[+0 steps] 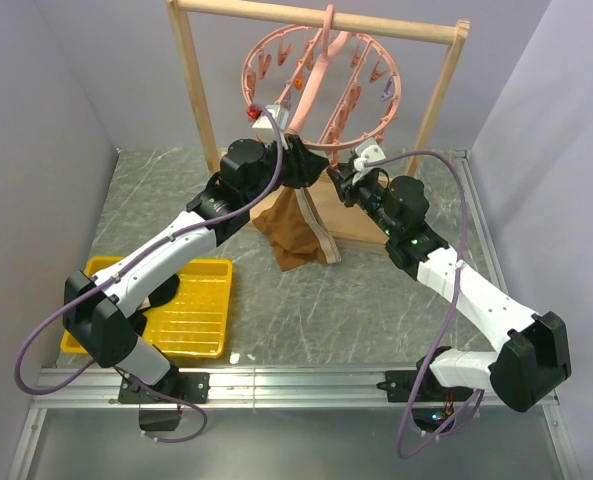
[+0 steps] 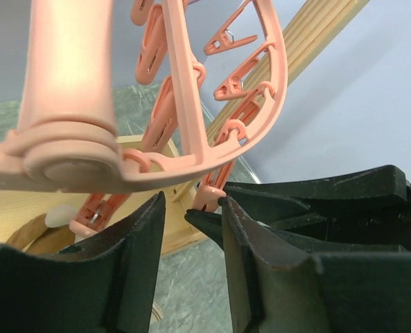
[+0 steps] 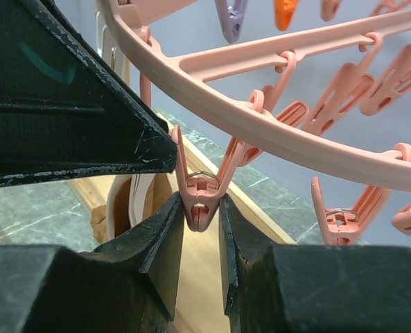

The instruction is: Clip the underwear to the hanger

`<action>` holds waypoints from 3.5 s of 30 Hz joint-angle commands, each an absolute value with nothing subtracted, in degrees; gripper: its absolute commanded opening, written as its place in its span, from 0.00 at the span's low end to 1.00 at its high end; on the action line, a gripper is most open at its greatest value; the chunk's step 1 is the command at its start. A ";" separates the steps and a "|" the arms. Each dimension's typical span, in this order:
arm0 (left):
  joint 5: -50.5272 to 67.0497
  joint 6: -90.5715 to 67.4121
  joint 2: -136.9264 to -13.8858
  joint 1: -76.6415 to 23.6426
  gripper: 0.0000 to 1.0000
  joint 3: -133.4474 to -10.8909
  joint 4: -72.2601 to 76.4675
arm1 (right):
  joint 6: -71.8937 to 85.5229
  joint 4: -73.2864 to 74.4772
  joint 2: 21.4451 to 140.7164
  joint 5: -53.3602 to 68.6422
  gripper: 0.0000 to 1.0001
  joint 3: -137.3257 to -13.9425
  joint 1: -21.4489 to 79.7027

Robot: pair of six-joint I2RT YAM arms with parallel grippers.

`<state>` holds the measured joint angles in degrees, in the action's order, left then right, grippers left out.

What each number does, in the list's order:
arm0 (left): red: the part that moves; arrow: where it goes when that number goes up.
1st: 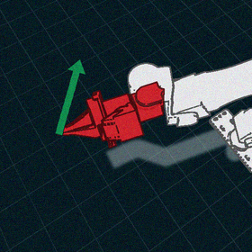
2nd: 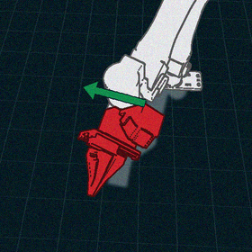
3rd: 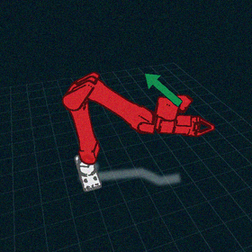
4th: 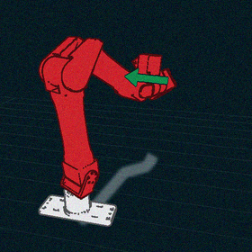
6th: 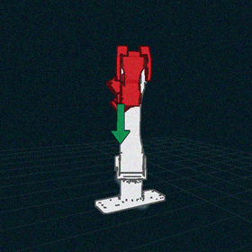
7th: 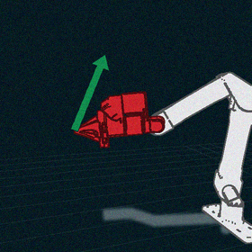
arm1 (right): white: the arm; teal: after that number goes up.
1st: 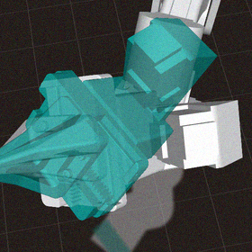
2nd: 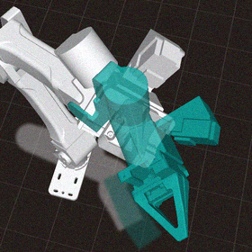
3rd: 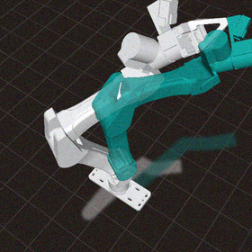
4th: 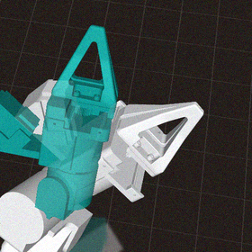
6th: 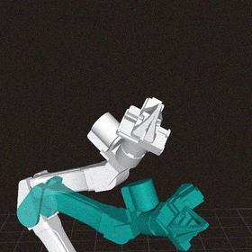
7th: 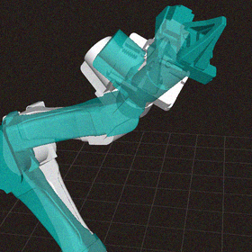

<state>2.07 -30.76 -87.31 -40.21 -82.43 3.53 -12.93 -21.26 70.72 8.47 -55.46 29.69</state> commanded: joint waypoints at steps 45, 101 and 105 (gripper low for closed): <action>20.38 -35.07 -88.24 -34.72 0.08 -80.34 12.83 | 2.35 -17.13 71.72 45.95 0.51 -61.61 18.11; 10.73 -38.85 -78.84 -34.10 0.69 -75.41 9.23 | -3.77 -23.64 74.10 29.37 0.00 -58.37 24.60; 9.32 -39.90 -79.36 -34.19 0.68 -75.76 8.00 | -5.36 -26.28 73.74 24.88 0.00 -56.25 27.68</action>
<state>12.32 -38.50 -80.05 -33.85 -75.55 9.78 -2.66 -24.14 75.42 29.15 -57.98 25.58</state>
